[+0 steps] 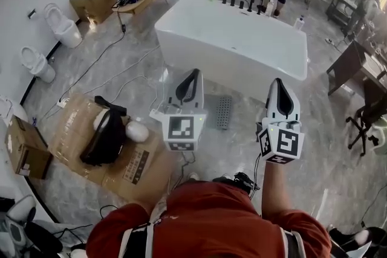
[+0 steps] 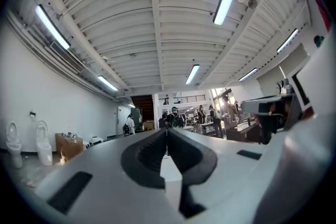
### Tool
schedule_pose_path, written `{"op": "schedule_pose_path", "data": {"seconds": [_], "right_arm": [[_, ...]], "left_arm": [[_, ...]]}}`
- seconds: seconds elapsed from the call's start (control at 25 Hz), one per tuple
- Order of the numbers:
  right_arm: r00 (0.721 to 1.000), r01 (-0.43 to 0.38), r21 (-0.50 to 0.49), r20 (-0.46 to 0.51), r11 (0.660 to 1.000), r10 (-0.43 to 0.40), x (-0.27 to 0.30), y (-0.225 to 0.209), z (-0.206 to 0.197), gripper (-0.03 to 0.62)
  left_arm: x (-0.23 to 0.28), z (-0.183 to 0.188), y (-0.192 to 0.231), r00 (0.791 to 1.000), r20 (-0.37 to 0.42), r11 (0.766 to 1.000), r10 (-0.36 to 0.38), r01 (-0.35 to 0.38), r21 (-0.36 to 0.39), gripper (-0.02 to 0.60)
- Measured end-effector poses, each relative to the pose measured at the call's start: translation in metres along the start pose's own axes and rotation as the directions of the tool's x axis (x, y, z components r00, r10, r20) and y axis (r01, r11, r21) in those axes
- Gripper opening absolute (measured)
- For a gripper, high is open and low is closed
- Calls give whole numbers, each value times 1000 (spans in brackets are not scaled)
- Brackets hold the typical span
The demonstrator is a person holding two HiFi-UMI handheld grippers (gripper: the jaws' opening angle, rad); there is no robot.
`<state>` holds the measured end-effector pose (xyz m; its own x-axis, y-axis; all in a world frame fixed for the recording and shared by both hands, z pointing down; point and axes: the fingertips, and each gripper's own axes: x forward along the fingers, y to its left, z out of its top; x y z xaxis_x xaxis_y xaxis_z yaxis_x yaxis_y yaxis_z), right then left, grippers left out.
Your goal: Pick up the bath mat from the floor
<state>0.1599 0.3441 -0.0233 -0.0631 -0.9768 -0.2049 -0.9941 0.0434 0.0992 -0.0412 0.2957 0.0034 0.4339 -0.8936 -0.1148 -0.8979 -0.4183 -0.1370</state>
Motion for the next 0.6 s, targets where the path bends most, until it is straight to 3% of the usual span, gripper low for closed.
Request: {"op": "schedule_pose_path", "data": {"seconds": [0.6], "right_arm": [[1000, 20, 49, 21, 999, -21, 0, 59, -14, 12]], "left_arm": [[-21, -20, 45, 1000, 11, 1000, -4, 4, -4, 16]]}}
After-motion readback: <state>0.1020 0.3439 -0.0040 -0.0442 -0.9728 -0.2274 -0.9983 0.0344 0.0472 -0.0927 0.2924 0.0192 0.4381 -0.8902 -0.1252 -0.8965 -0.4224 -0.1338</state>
